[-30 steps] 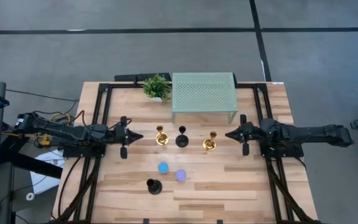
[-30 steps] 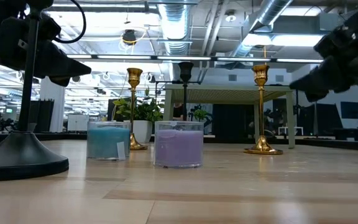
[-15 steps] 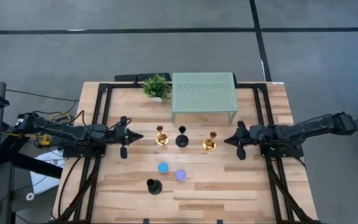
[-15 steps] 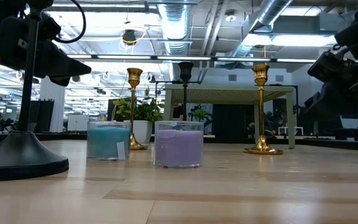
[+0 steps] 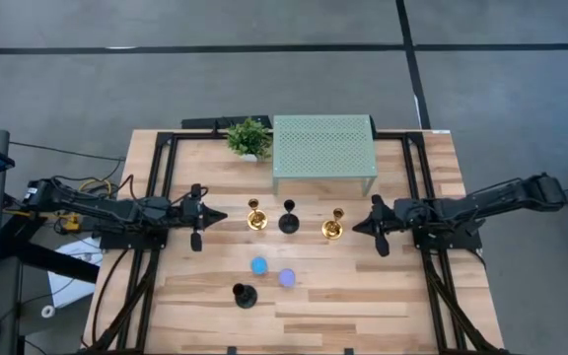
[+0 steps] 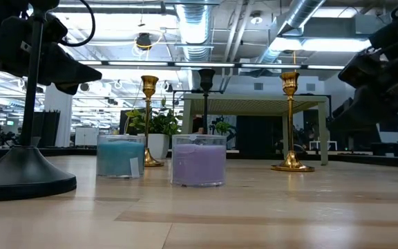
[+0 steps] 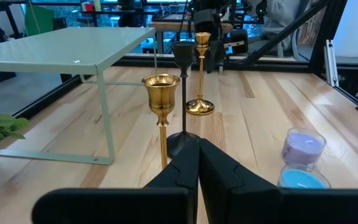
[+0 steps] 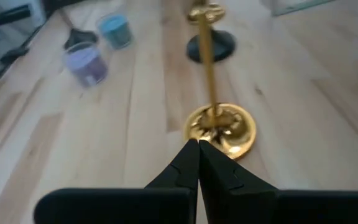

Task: Pick & Place candle stick holders
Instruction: Put the right golden candle holder on the shelf

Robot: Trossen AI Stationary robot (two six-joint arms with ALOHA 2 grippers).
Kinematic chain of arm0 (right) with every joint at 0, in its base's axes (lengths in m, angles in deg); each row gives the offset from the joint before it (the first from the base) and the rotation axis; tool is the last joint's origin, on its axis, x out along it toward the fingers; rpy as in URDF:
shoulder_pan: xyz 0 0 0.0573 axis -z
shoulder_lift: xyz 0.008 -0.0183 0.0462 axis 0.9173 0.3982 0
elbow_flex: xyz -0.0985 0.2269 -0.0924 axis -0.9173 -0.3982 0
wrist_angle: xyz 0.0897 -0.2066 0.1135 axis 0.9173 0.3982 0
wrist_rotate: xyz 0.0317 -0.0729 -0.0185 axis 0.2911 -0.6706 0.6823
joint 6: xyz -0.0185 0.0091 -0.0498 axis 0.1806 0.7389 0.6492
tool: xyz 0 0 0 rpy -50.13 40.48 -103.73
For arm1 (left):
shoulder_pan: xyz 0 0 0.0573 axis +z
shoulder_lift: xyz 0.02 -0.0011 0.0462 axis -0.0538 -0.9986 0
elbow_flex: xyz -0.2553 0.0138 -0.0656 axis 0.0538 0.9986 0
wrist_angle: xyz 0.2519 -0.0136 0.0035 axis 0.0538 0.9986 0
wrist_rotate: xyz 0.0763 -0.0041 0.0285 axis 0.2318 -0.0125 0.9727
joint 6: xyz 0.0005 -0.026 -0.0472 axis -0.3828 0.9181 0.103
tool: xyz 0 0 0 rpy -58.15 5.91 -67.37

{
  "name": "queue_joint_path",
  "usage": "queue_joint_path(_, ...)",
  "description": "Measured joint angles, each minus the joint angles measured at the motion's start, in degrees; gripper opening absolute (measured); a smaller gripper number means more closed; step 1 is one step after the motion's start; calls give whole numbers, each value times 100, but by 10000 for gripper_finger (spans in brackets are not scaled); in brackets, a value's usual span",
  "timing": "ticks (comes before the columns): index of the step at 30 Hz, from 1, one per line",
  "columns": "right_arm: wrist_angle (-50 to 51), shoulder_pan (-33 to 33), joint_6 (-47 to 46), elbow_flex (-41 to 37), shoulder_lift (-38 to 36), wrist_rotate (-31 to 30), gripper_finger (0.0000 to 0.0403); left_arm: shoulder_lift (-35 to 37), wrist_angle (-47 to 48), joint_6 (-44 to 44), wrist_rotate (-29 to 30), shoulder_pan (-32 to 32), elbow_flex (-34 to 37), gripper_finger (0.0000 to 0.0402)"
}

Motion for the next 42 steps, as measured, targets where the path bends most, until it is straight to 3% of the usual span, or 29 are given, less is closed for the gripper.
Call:
queue_joint_path(6,-146,-22,-106,0,446,-476,54,-1,-4,0,0,0,0,8)
queue_joint_path(12,-1019,-20,-103,0,920,-501,135,0,-7,0,-2,0,0,8)
queue_joint_path(16,-1396,-20,-103,0,1246,-503,164,-1,-15,-1,0,0,0,8)
queue_joint_path(24,-2310,-24,-87,21,2086,-630,145,0,-24,-2,0,0,0,8)
queue_joint_path(30,-2408,-24,-91,225,2738,-624,120,-2,-25,-2,0,1,0,8)
queue_joint_path(42,-3017,-24,-95,722,3959,-600,118,-1,-26,-2,-1,2,0,8)
